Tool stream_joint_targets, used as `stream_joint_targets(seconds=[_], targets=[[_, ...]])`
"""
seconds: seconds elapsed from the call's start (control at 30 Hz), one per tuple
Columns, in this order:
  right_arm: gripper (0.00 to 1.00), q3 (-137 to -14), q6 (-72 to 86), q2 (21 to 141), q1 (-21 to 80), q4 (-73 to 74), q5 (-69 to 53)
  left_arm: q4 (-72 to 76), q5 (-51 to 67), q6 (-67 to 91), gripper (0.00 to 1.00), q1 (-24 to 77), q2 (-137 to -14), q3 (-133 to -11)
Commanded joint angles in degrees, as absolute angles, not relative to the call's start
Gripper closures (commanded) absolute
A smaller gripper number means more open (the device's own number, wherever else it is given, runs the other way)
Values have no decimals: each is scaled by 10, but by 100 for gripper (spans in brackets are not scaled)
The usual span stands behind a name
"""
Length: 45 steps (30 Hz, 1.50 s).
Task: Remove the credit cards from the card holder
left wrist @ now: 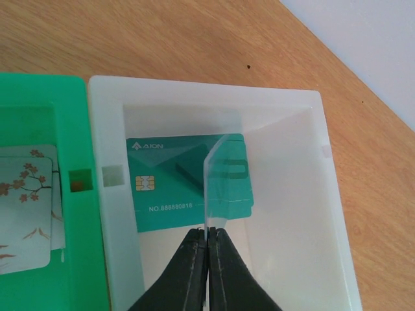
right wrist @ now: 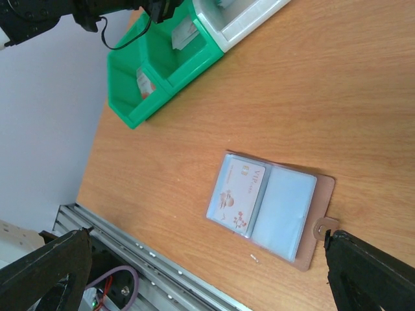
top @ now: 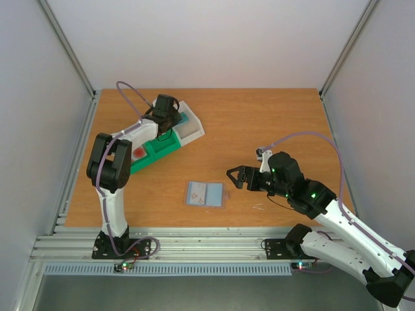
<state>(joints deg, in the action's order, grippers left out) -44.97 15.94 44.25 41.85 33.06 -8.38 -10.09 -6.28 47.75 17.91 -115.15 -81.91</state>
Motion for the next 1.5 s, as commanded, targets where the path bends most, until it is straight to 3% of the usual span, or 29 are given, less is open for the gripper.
stream_joint_targets(seconds=[0.0,0.97,1.2,1.47], targets=[[2,-471,152,444,422,331,-72,-89,-83,483,94,172,-1170,-835],[2,-472,151,457,421,336,-69,-119,-51,460,78,170,-1166,-871],[2,-472,152,467,421,356,-66,-107,18,426,53,170,-1093,-837],[2,-476,166,488,422,370,-85,-200,48,368,26,170,-977,-792]])
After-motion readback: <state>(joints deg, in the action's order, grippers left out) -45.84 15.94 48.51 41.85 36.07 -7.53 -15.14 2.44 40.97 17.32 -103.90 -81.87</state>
